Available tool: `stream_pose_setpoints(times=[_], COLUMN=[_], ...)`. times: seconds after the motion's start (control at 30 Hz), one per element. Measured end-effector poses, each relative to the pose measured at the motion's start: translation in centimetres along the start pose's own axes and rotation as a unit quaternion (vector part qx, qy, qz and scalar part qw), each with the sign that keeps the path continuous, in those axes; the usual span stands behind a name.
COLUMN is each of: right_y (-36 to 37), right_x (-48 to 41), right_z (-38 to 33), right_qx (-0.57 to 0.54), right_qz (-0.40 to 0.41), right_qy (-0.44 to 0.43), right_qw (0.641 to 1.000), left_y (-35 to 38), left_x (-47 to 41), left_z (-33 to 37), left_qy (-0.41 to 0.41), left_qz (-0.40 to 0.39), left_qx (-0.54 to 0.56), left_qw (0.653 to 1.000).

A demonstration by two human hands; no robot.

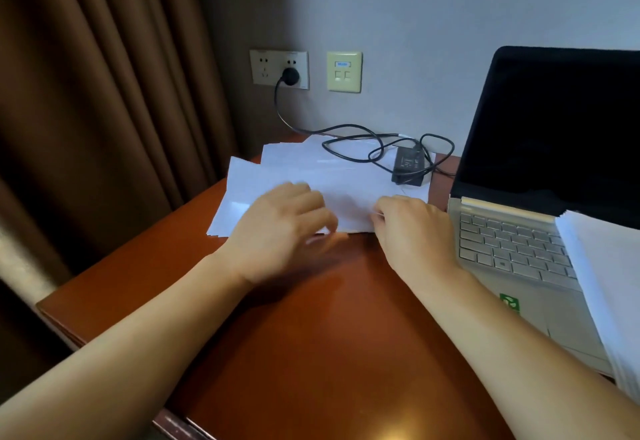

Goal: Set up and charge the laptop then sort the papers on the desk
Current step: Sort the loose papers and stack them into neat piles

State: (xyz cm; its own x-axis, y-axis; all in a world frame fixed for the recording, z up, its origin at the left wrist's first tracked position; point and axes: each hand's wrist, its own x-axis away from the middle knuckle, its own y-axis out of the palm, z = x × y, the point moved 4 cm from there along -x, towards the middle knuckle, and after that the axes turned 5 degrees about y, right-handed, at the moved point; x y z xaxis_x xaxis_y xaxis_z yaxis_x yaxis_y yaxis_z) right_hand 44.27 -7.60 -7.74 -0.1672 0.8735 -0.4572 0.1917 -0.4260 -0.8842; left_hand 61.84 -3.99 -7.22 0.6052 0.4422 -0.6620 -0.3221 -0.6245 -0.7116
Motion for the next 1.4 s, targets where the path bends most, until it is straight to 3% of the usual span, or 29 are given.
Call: stream_pose_setpoints(times=[0.1, 0.17, 0.3, 0.63, 0.87, 1.1, 1.27, 1.4], right_y=[0.0, 0.2, 0.2, -0.3, 0.8, 1.4, 1.5, 1.5], right_x=[-0.1, 0.0, 0.2, 0.3, 0.2, 0.8, 0.4, 0.5], right_z=[-0.3, -0.8, -1.1, -1.2, -1.3, -2.1, -1.4, -1.5], right_qx=[-0.019, -0.039, -0.049, -0.127, -0.123, -0.136, -0.068, -0.062], right_qz=[0.024, 0.033, 0.027, 0.023, 0.046, -0.065, -0.087, -0.1], right_qy=[-0.013, -0.048, -0.082, -0.078, -0.143, -0.194, -0.105, -0.101], right_qw=[0.999, 0.998, 0.995, 0.989, 0.981, 0.969, 0.988, 0.988], left_y=[1.6, 1.9, 2.6, 2.6, 2.3, 2.8, 1.6, 1.6], left_x=[0.6, 0.7, 0.7, 1.3, 1.1, 0.9, 0.9, 0.7], left_z=[-0.8, -1.7, -2.0, -3.0, -2.6, -2.7, -2.0, -1.5], left_qy=[-0.079, -0.157, -0.206, -0.227, -0.2, -0.225, -0.199, -0.195], left_qz=[-0.143, -0.198, -0.269, -0.254, -0.25, -0.283, -0.269, -0.299], left_qx=[0.03, 0.023, -0.012, 0.0, 0.046, 0.033, 0.071, 0.066], left_qw=[0.986, 0.967, 0.941, 0.94, 0.946, 0.932, 0.94, 0.932])
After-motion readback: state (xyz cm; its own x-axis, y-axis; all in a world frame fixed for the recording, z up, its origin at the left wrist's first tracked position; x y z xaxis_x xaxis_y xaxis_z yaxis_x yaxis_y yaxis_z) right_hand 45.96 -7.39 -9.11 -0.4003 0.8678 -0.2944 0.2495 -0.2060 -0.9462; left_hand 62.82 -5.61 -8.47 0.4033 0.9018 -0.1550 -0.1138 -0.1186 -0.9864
